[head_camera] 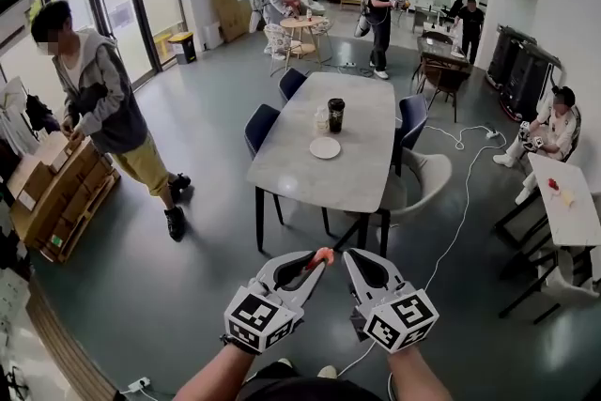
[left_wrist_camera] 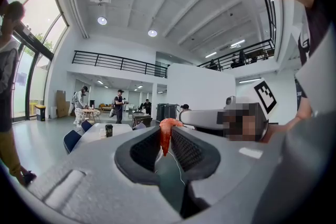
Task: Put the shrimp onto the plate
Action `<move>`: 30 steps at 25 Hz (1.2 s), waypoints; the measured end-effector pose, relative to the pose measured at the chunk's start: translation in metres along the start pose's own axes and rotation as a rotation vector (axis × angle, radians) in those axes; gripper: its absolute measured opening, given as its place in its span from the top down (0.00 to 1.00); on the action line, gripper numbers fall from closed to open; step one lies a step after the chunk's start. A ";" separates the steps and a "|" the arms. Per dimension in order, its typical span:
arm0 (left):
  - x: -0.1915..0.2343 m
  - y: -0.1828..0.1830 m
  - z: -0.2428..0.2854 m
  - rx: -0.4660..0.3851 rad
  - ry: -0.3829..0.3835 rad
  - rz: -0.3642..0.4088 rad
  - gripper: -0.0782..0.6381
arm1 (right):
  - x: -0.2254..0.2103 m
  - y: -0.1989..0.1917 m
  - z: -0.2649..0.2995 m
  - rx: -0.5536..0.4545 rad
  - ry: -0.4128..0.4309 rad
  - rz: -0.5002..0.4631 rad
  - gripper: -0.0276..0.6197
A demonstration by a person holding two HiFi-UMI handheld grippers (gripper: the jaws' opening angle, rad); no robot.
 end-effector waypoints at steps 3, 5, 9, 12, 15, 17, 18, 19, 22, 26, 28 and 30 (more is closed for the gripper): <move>0.007 -0.006 0.008 0.007 0.015 -0.014 0.81 | -0.012 -0.004 0.009 -0.001 -0.004 0.013 0.96; 0.018 -0.009 0.012 0.008 0.025 -0.021 0.81 | -0.016 -0.005 0.018 -0.004 -0.004 0.014 0.96; 0.047 -0.012 0.020 0.001 0.037 -0.033 0.81 | -0.023 -0.008 0.042 0.001 -0.015 0.016 0.96; 0.078 -0.014 0.030 -0.002 0.031 -0.035 0.81 | -0.032 -0.010 0.070 0.012 -0.044 0.023 0.96; 0.116 -0.013 0.041 0.000 0.018 -0.033 0.81 | -0.040 -0.006 0.107 0.011 -0.067 0.022 0.96; 0.142 -0.010 0.047 0.003 0.007 -0.020 0.81 | -0.041 -0.001 0.133 0.006 -0.075 0.011 0.96; 0.156 -0.009 0.049 0.006 0.001 -0.010 0.81 | -0.041 0.001 0.147 0.004 -0.081 0.008 0.96; 0.170 -0.009 0.051 0.012 -0.005 -0.002 0.81 | -0.040 0.002 0.160 0.002 -0.086 0.007 0.96; 0.209 -0.010 0.056 0.027 -0.018 0.012 0.81 | -0.041 0.003 0.198 -0.002 -0.100 -0.001 0.96; 0.254 -0.012 0.062 0.025 -0.050 0.008 0.81 | -0.038 0.003 0.241 -0.001 -0.132 -0.012 0.96; 0.272 -0.014 0.066 0.022 -0.063 0.000 0.81 | -0.038 0.000 0.257 0.009 -0.148 -0.019 0.96; 0.286 -0.016 0.073 0.022 -0.072 -0.004 0.81 | -0.042 -0.001 0.270 0.016 -0.162 -0.022 0.96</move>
Point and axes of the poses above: the fingertips, and each gripper's own axes: z forward along the fingers, x to its left, y out of its top, the point moved 8 cm from there along -z, backward along the fingers, and after that the axes turned 10 degrees about -y, right-handed, at the moved point
